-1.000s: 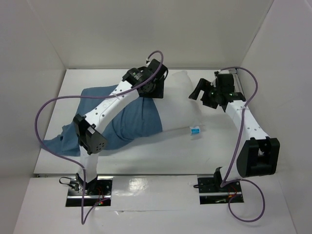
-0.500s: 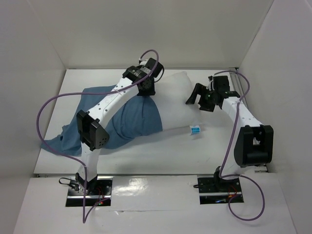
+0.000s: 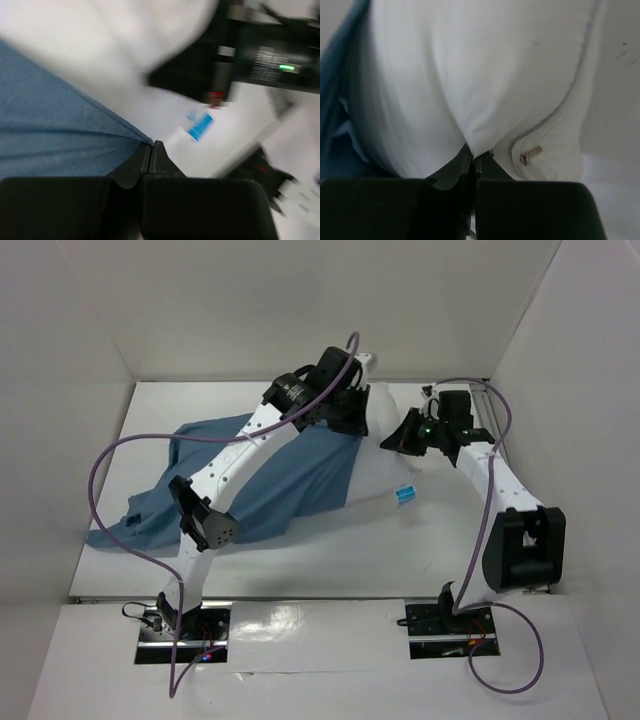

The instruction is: Put the pillow into the pillowcase

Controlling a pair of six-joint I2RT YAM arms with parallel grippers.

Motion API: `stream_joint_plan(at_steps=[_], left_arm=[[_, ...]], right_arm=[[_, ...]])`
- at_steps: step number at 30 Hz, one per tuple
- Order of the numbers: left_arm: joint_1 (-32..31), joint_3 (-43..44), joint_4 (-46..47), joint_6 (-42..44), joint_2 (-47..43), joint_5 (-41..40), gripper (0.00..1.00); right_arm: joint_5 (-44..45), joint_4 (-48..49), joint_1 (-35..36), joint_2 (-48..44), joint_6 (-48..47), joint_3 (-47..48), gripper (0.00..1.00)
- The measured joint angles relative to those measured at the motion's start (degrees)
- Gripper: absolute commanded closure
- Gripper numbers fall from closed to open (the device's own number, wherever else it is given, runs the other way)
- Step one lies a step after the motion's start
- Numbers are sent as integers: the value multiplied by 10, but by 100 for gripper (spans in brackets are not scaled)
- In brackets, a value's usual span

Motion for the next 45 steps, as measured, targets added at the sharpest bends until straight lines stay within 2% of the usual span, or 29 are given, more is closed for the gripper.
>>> stream_joint_plan(at_steps=[2,6,12,15,19,28,32,35,36,37,39,41,45], left_arm=[[-22,32,13,2,6,65,100],[-40,15,62,-2,2,159,100],[6,13,77,-31,7,254,100],[23,8,77,-35,16,278,100],[28,4,78,-44,28,297,100],[28,6,121,-64,38,341,100],[29,5,141,-66,51,345,100],[31,-26,170,-61,42,340,99],[31,-38,176,-58,38,334,89],[31,-57,179,-47,31,325,58],[31,-74,175,-32,24,305,35],[31,-83,158,-9,14,271,20],[29,-141,120,40,-49,163,17]], right_arm=[[25,11,24,-37,28,0,100],[88,70,98,-144,73,-32,100],[158,176,153,-248,196,-202,100],[193,189,174,-269,240,-253,100],[243,174,211,-296,271,-262,100],[291,179,225,-416,369,-358,100],[292,178,232,-422,387,-392,100],[285,181,230,-384,380,-384,100],[280,183,228,-367,374,-376,100],[273,184,223,-342,366,-362,100],[260,195,216,-298,353,-338,100],[242,207,199,-251,340,-314,100],[212,224,153,-181,314,-267,100]])
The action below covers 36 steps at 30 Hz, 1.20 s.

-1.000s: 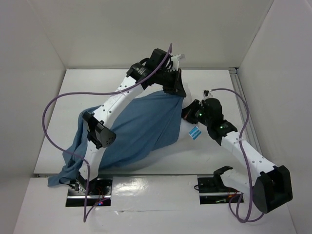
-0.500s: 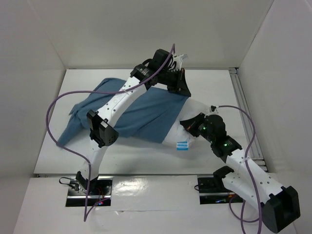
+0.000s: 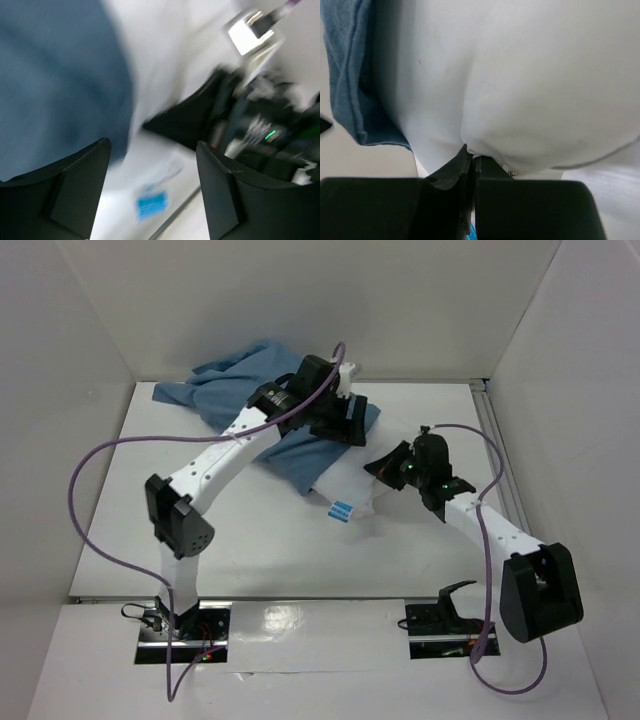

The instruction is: Put the pillow into the pillowcase

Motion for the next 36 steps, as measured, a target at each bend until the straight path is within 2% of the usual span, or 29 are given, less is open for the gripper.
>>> stream_joint_plan(at_steps=[2,3,4,5,6,9,13,16,18,22,26,29,31,36], left_arm=[[-3,-73,-3,18,-61,-70,18],[-5,-118,-5,20,-99,-104,18],[-6,-171,-3,20,-139,-141,18],[-6,-227,8,18,-181,-172,18],[-5,-280,12,15,-219,-198,18],[1,-441,62,-11,-305,-247,16],[10,-598,143,-40,-319,-250,7],[8,-683,210,-56,-317,-234,6],[5,-709,249,-60,-315,-227,6],[-3,-713,355,-58,-289,-226,6],[-11,-711,439,-50,-240,-231,6],[-18,-704,468,-36,-200,-249,9],[-20,-700,484,-27,-179,-266,12],[-22,-698,507,-15,-159,-315,32]], right_arm=[[-18,2,-28,19,-14,17,100],[-28,1,-39,24,-20,24,97],[-38,0,-49,31,-26,31,85],[-49,-4,-61,36,-34,41,43],[-59,-11,-70,43,-41,53,29],[-73,-40,-87,50,-68,87,7],[-72,-99,-104,37,-108,124,4],[-72,-147,-133,17,-136,138,2],[-72,-177,-164,2,-154,145,2],[-73,-228,-209,-24,-181,150,1],[-77,-266,-214,-37,-198,150,1],[-78,-286,-214,-44,-205,150,1],[-81,-294,-215,-45,-208,150,1],[-90,-301,-215,-45,-213,150,0]])
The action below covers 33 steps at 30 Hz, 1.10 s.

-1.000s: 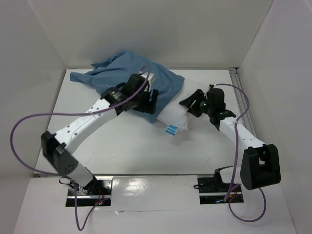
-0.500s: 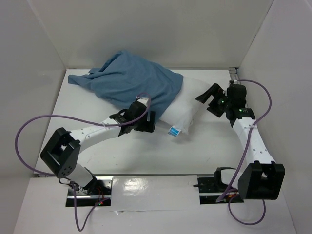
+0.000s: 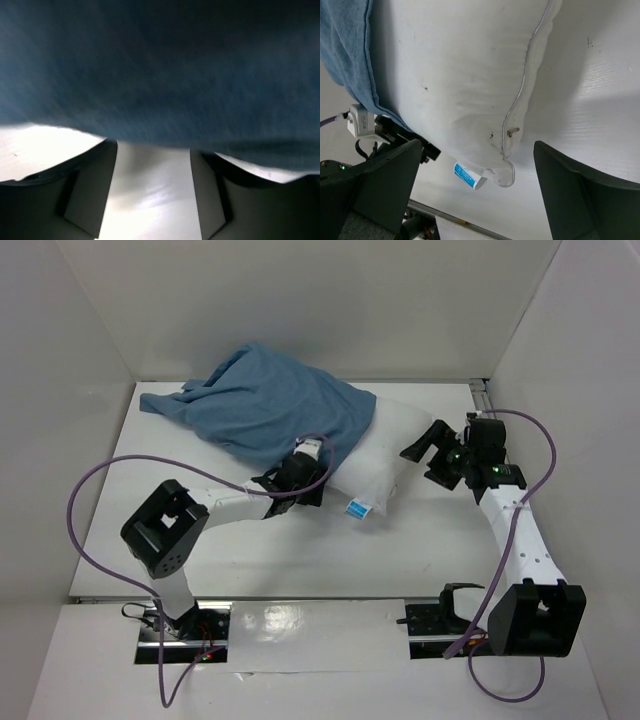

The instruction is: Put the pillow into the pillowcase

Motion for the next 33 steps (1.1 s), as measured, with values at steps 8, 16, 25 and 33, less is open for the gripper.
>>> stream_joint_plan(at_steps=[8,16,25,33], left_arm=[[5,42,12,9,35,-27,73],[7,75,2,18,54,-26,100],[8,84,-77,16,-16,-11,100],[-31,355,-233,0,-21,39,100]], right_arm=[[-40,-24,0,0,-34,-2,0],[-43,-16,55,2,-51,-35,1],[-39,96,138,164,-30,-19,100],[-64,161,132,226,22,136,100]])
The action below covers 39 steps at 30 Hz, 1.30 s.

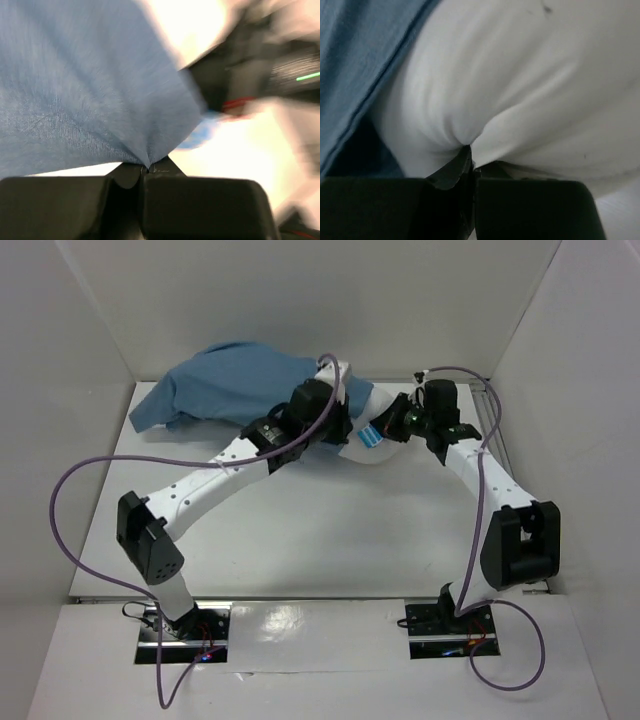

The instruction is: Put the pillow into the pillowcase

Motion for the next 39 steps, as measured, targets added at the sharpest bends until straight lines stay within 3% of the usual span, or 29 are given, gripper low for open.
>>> stream_joint_plan(at_steps=[3,9,18,23,25,26,28,29,30,32,35,39], left_arm=[[-7,118,-28,-12,5,46,100],[47,308,-143,-47,58,188,100],[100,413,-179,-140,61,401,100],[140,427,-162,-176,129,474,100],[150,429,-151,-172,186,477,61],[152,432,-150,-157,218,465,46],[152,455,-163,-125,277,420,29],[152,457,-172,-109,294,399,28],[151,448,-188,-92,302,374,26],[145,409,-211,-57,288,331,32],[117,311,-228,-10,216,249,39],[40,213,-251,22,91,137,31]], right_arm=[[-9,39,-3,-11,21,1,100],[-9,28,-4,-68,36,-19,100],[35,-78,0,-323,43,-55,100],[56,-112,9,-335,41,-95,100],[73,-114,9,-301,38,-116,99],[82,-113,8,-271,34,-126,82],[86,-117,-2,-199,25,-132,56],[79,-112,-13,-162,18,-129,34],[74,-112,-29,-126,9,-122,26],[66,-118,-67,-77,-14,-115,19],[62,-139,-114,-76,-34,-121,19],[59,-145,-136,-142,-40,-133,19]])
